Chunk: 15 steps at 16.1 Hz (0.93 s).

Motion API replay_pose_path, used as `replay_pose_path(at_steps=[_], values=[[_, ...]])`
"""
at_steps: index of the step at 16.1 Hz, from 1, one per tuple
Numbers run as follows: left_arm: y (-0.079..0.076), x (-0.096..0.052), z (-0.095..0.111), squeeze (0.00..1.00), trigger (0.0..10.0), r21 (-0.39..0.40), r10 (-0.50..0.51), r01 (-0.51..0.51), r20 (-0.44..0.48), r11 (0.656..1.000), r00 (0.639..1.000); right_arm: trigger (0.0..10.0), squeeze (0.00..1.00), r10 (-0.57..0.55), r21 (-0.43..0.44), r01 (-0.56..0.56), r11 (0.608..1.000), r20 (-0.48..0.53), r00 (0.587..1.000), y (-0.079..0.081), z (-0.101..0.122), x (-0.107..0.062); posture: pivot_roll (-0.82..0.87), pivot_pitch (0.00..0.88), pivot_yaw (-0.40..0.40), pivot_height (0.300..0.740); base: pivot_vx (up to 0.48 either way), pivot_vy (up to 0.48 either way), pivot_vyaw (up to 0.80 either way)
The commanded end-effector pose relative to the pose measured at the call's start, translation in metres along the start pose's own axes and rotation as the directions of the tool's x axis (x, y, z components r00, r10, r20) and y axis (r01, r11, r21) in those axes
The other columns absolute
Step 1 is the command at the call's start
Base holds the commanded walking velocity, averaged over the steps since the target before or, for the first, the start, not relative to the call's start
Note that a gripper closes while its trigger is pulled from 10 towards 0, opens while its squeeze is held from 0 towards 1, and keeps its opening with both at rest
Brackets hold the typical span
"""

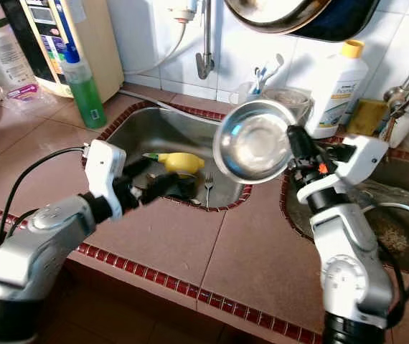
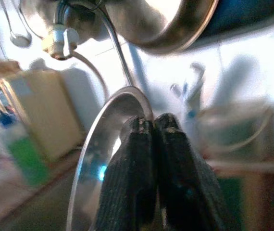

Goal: Kitchen organization

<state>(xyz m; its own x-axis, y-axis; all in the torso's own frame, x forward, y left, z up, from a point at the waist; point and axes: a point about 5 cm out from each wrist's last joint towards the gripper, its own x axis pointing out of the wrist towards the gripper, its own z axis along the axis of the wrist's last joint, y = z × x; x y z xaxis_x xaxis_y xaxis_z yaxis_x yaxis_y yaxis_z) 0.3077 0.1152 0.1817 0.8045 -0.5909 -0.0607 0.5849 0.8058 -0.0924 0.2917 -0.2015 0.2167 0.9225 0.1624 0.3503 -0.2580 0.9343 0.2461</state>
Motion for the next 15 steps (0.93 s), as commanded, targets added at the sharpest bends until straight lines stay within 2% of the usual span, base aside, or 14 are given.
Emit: replay_pose_path(at_steps=[1,2,4,6,7,10,13,15], values=[[0.008,0.005,0.003,0.00,10.0,0.027,0.091,-0.092,0.027,0.995,0.995,10.0,0.00,-0.019,-0.081,0.021,0.996,0.020,1.000,0.002,0.001,0.002,-0.21,0.031,0.014,0.740,0.000,0.000,0.00],[0.011,0.008,0.006,0.00,10.0,0.037,0.142,-0.146,0.088,0.989,0.986,10.0,0.00,-0.030,-0.145,0.032,0.989,0.019,0.999,0.004,-0.004,0.002,-0.21,0.033,0.016,0.740,0.000,0.000,0.00],[0.015,0.009,0.007,0.00,10.0,0.012,0.192,-0.196,0.146,0.981,0.971,10.0,0.00,-0.062,-0.219,0.067,0.973,0.031,0.998,0.005,-0.012,0.000,-0.21,0.032,0.018,0.740,0.000,0.000,0.00],[0.017,0.007,0.005,0.00,10.0,0.019,0.212,-0.219,0.177,0.976,0.961,10.0,0.00,-0.080,-0.283,0.086,0.955,0.033,0.996,0.006,-0.019,-0.003,-0.21,0.028,0.018,0.740,0.000,0.000,0.00],[0.019,0.005,-0.002,0.00,10.0,0.034,0.229,-0.240,0.192,0.970,0.954,10.0,0.00,-0.093,-0.342,0.097,0.935,0.027,0.995,0.007,-0.029,-0.008,-0.20,0.026,0.020,0.740,0.000,0.000,0.00],[0.018,0.003,-0.015,0.00,10.0,-0.008,0.226,-0.229,0.199,0.973,0.954,10.0,0.00,-0.125,-0.347,0.123,0.930,0.015,0.992,0.014,-0.049,-0.016,-0.20,0.025,0.023,0.740,0.000,0.000,0.00],[0.018,0.005,-0.018,0.00,10.0,-0.024,0.219,-0.219,0.209,0.975,0.953,10.0,0.00,-0.121,-0.342,0.127,0.931,0.039,0.992,0.021,-0.053,-0.015,-0.20,0.024,0.028,0.740,0.000,0.000,0.00],[0.019,0.005,-0.016,0.00,10.0,-0.019,0.208,-0.209,0.215,0.978,0.954,10.0,0.00,-0.115,-0.350,0.131,0.927,0.066,0.991,0.022,-0.050,-0.011,-0.20,0.023,0.031,0.740,0.000,0.300,0.00]])
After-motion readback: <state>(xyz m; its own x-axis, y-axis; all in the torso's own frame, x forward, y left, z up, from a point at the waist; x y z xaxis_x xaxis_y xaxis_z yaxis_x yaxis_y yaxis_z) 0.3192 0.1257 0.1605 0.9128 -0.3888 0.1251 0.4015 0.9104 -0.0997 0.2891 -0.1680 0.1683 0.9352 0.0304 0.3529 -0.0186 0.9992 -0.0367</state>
